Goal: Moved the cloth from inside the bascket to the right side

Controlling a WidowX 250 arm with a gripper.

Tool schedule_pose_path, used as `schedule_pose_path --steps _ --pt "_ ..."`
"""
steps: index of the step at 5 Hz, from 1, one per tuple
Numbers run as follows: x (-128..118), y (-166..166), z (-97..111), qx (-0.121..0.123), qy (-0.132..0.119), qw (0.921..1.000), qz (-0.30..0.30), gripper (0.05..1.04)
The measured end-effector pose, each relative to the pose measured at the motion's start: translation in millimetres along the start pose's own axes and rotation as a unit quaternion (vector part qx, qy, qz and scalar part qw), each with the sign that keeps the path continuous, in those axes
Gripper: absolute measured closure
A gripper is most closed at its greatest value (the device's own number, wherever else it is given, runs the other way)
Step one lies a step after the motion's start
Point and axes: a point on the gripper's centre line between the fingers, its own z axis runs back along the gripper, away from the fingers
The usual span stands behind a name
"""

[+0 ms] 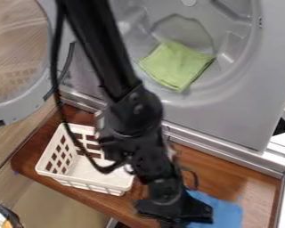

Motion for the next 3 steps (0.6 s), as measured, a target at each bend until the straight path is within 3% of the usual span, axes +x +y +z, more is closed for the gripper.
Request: schedule_pose_path --steps 1,3 --pt "6.0 -1.4 0.7 0.007 0.003 0.9999 0.007 0.785" --pt "28.9 -24.1 10.0 0.049 -0.037 0.9981 0.000 0.197"
